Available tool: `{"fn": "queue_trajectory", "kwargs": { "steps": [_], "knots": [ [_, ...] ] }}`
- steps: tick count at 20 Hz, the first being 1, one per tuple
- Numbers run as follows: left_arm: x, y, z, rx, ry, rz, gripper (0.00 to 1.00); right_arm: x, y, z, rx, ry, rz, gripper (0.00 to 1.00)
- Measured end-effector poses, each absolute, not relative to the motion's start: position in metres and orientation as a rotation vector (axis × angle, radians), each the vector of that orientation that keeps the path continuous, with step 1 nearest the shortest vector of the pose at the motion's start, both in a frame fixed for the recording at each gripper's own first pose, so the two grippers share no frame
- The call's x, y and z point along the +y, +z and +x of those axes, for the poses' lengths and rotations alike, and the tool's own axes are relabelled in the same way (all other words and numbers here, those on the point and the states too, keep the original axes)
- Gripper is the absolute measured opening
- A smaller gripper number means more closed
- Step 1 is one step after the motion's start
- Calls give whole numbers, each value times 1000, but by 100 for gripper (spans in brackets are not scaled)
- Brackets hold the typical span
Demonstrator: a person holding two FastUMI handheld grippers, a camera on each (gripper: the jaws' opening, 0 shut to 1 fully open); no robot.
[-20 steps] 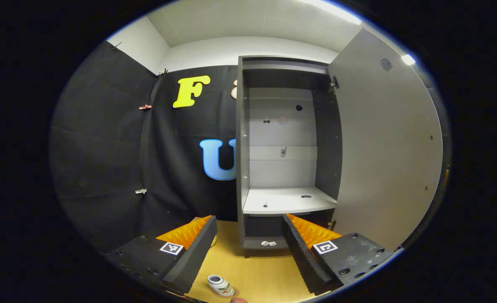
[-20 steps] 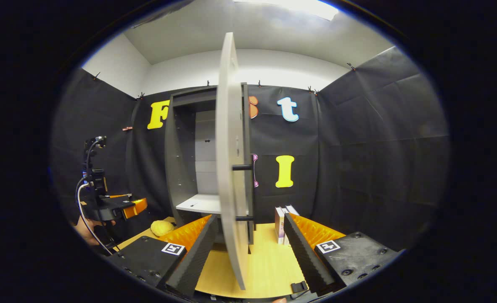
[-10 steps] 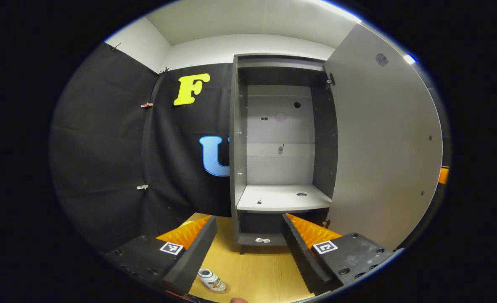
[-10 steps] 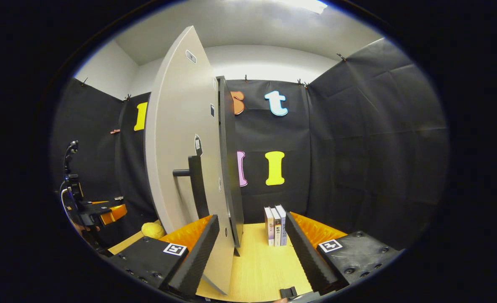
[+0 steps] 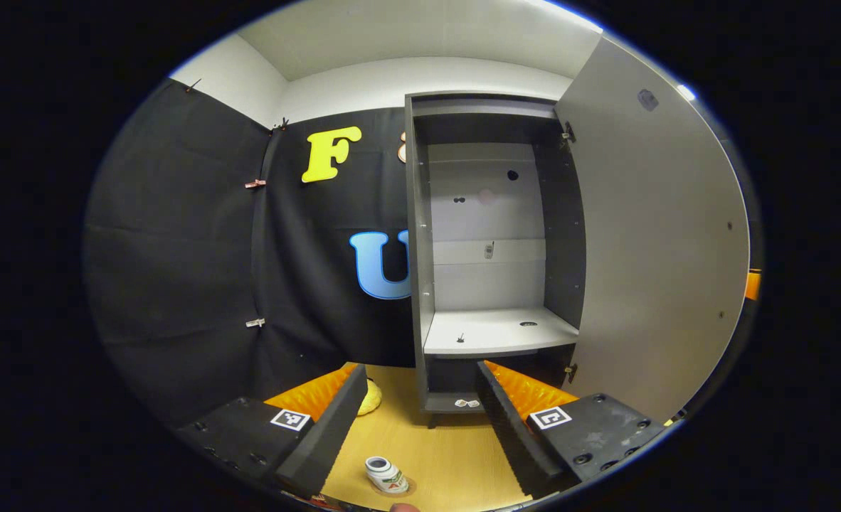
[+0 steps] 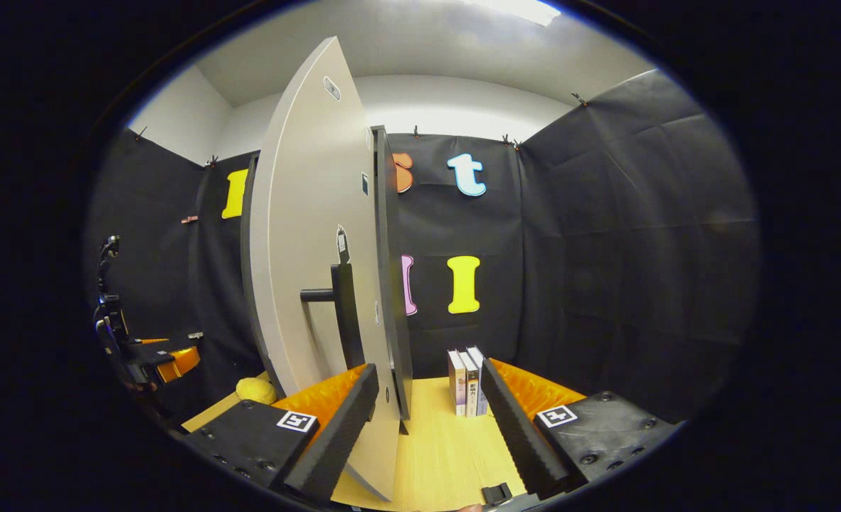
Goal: Open the cabinet door with the right hand, grasp the bottle in the cabinet with the left hand and place it on the coaster, then close the cabinet door with the right hand.
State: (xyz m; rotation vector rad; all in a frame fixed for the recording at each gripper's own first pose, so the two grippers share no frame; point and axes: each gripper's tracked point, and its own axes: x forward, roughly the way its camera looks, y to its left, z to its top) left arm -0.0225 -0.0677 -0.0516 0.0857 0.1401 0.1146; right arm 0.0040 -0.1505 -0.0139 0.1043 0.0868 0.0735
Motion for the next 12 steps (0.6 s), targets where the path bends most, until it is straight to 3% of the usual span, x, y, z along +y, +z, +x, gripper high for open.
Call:
{"fn": "queue_trajectory", "kwargs": {
  "steps": [12],
  "knots": [
    [-32, -54, -18, 129, 51, 87, 96, -69, -8, -12, 97, 98, 94, 98]
  ]
}}
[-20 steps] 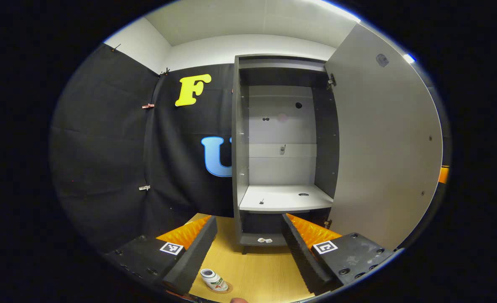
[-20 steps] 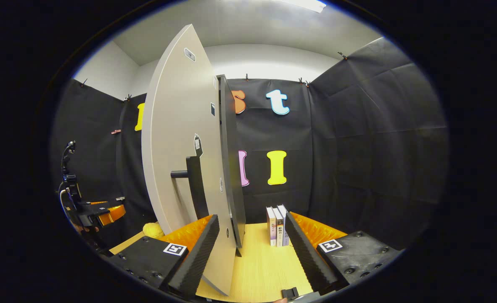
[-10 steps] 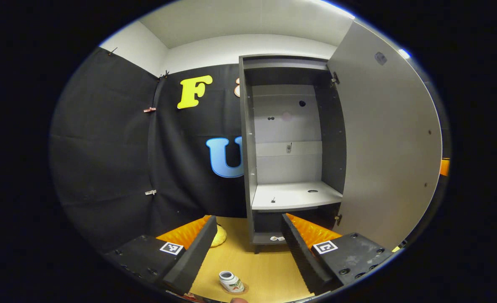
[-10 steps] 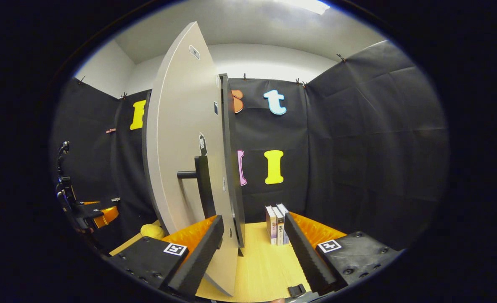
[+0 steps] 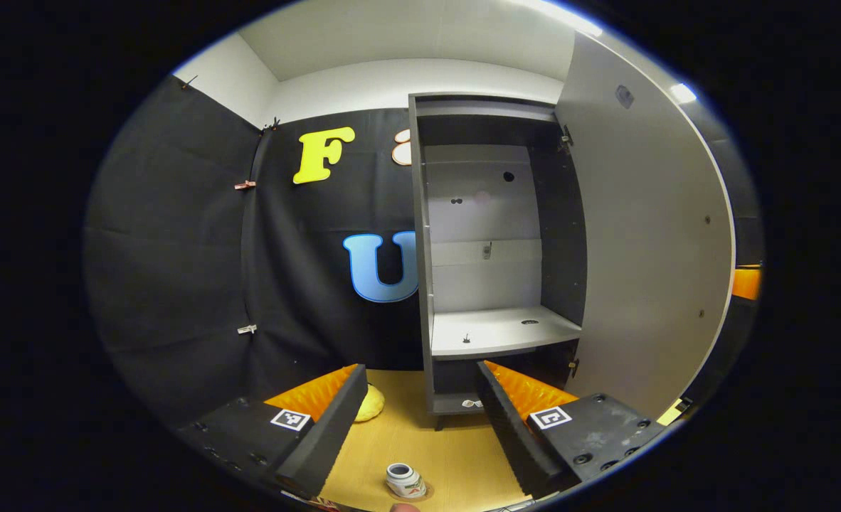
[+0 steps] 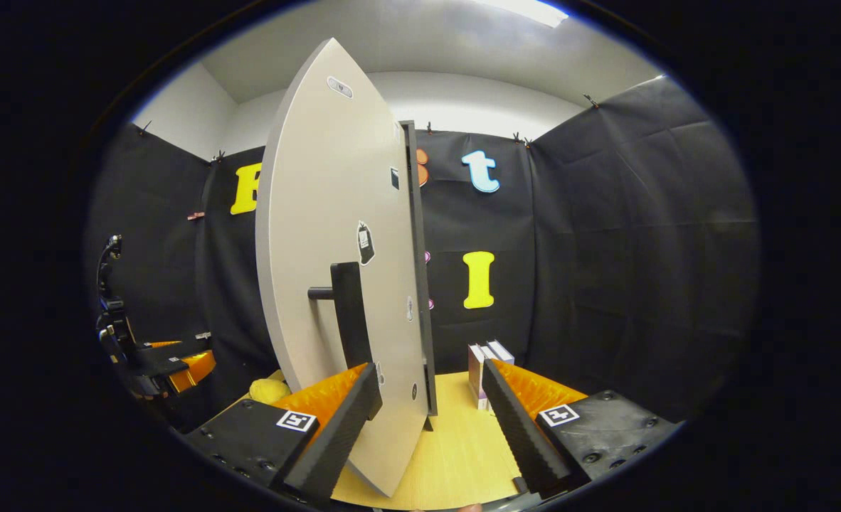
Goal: Open the cabinet door with the right hand, grasp the bottle in the cabinet with the left hand and place it on the coaster, then close the cabinet door with the right hand.
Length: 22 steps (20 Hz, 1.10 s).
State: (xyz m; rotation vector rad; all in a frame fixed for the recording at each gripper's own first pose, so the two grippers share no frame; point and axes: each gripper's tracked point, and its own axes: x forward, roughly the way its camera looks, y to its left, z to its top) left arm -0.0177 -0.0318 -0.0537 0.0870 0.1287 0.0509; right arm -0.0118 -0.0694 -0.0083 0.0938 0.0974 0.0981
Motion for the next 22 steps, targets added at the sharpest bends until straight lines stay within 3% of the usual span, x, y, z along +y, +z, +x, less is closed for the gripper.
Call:
{"fn": "queue_trajectory", "kwargs": {
  "steps": [22],
  "knots": [
    [59, -60, 11, 106, 48, 98, 96, 94, -20, 32, 93, 231, 94, 98]
  ]
}}
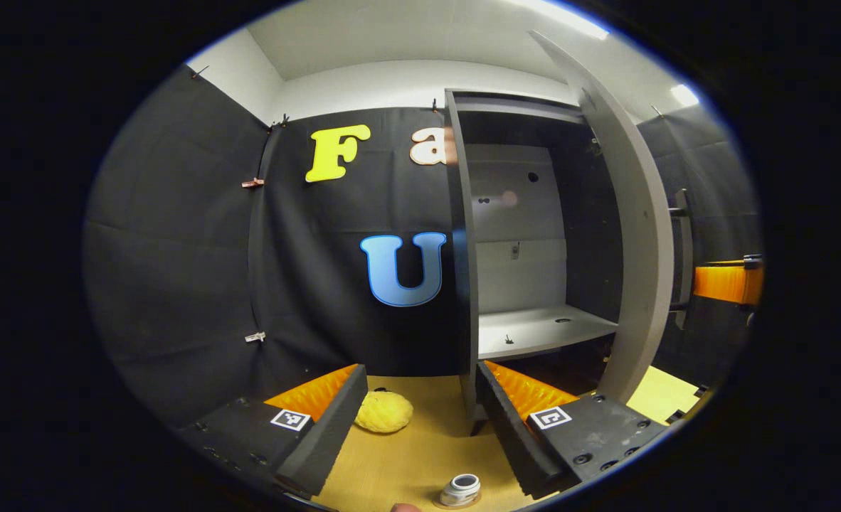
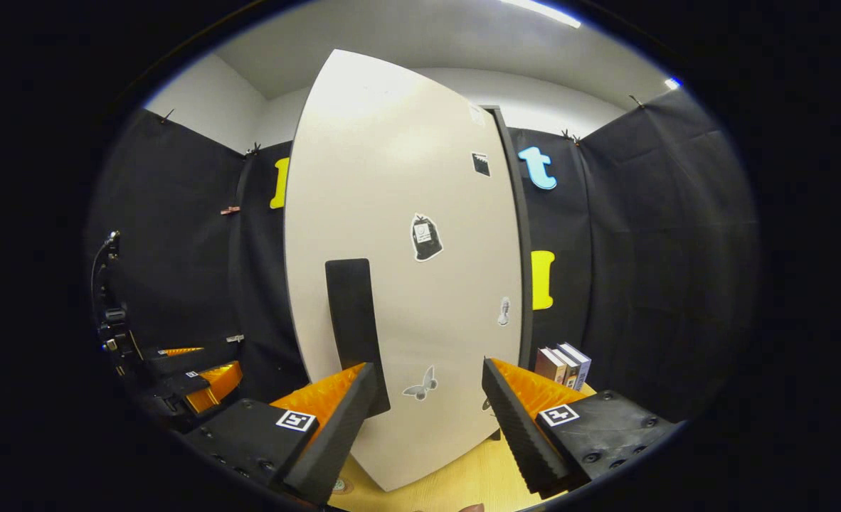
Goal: Open the cabinet door with the right hand, grasp the bottle in the cabinet with the left hand and place it on the coaster, then close the cabinet door with the right hand.
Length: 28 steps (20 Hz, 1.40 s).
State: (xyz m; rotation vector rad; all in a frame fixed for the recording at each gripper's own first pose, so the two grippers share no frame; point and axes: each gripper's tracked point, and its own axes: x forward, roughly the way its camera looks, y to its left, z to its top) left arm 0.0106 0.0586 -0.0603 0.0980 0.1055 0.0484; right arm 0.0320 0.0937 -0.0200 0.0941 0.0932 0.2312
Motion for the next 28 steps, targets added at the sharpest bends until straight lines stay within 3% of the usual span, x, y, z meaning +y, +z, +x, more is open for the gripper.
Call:
{"fn": "queue_trajectory", "kwargs": {
  "steps": [5, 28],
  "knots": [
    [61, -61, 11, 106, 36, 95, 96, 109, -18, 35, 87, 243, 125, 98],
    [-8, -41, -12, 92, -41, 69, 96, 38, -29, 26, 74, 121, 16, 96]
  ]
}}
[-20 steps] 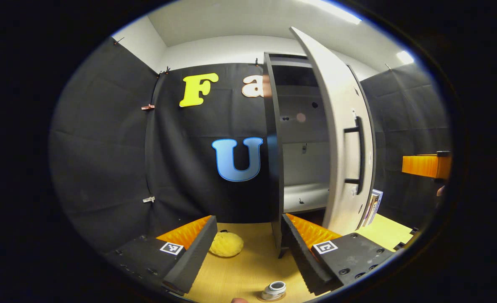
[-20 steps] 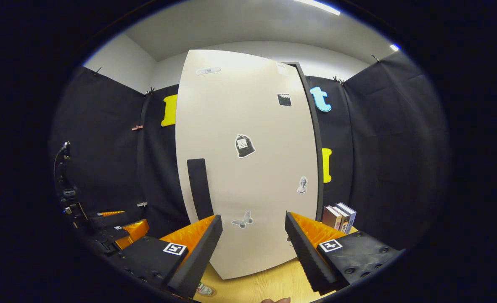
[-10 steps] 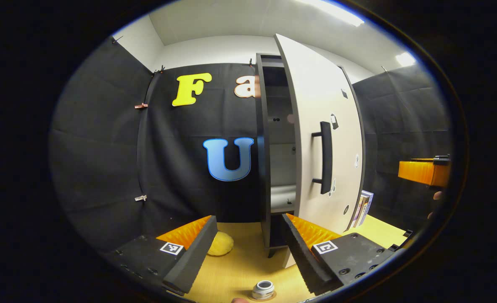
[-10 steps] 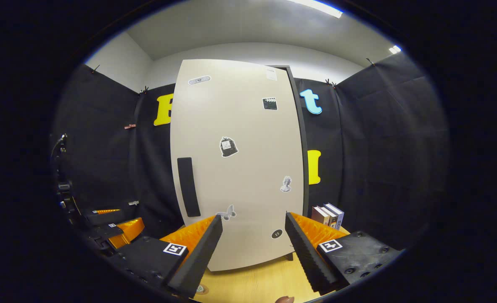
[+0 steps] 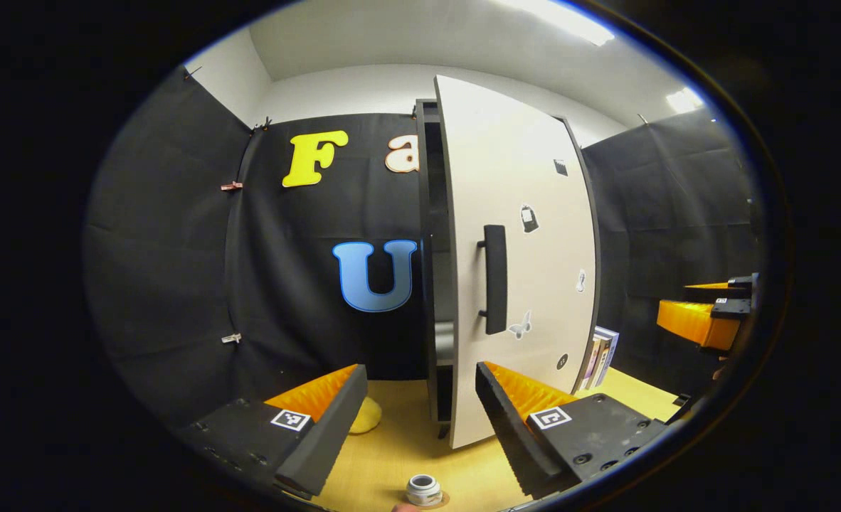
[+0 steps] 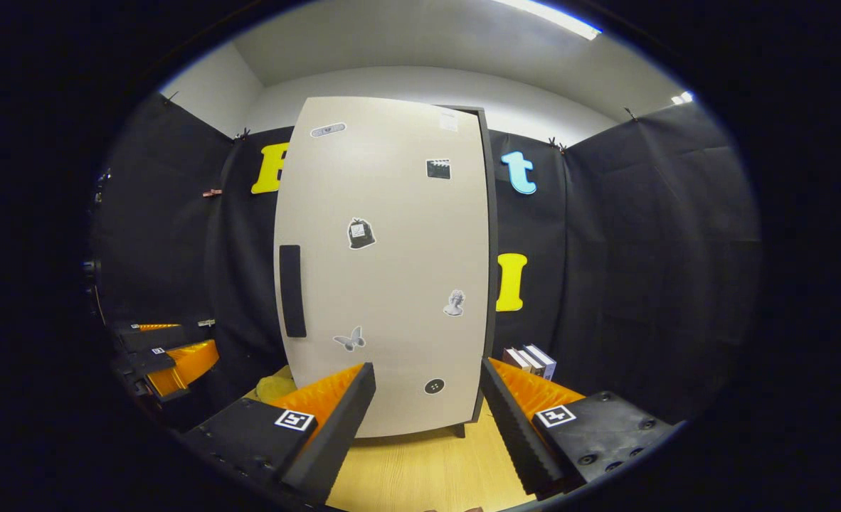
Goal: Open the cabinet door with the right hand, grasp the bottle in the cabinet with the left hand and place it on the coaster, then close the cabinet door with the right hand.
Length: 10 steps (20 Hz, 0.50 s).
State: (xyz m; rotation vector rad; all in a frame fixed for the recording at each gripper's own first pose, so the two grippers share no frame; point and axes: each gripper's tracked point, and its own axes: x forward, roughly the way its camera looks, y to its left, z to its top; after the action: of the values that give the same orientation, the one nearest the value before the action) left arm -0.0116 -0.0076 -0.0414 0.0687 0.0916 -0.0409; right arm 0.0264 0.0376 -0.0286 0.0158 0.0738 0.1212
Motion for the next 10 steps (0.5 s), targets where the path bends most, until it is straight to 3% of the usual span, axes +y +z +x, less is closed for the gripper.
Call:
{"fn": "queue_trajectory", "kwargs": {
  "steps": [10],
  "knots": [
    [-64, -17, -11, 62, -19, 70, 96, -4, -29, 43, 87, 141, 41, 96]
  ]
}}
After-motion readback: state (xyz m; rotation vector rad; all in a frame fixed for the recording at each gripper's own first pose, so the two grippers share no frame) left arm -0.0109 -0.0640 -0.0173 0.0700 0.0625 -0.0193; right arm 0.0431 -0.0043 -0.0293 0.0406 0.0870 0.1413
